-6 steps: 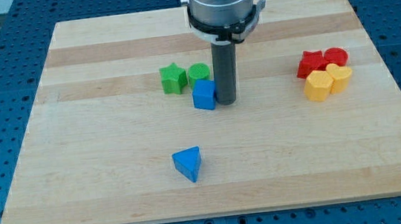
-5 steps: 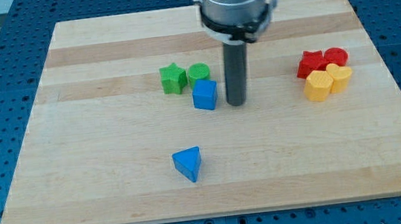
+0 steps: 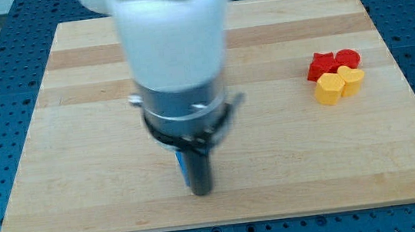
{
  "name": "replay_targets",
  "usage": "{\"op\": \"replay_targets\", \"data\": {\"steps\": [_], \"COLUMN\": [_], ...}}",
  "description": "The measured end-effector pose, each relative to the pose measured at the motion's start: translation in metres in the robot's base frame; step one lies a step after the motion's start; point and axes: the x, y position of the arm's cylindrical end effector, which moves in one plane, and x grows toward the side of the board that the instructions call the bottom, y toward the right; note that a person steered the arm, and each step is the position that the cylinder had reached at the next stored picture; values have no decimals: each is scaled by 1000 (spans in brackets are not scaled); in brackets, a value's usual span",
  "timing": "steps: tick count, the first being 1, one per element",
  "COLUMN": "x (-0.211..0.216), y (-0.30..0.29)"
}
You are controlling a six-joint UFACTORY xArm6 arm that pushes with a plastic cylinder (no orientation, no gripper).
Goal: Place blue triangle to the left of blue cube
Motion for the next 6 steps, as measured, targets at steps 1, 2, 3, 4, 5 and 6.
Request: {"op": "replay_targets", "data": {"steps": [1, 2, 3, 4, 5, 6], "x": [-52, -77, -74, -64, -63, -77], "y": [-40, -51, -50, -49, -40, -30]}}
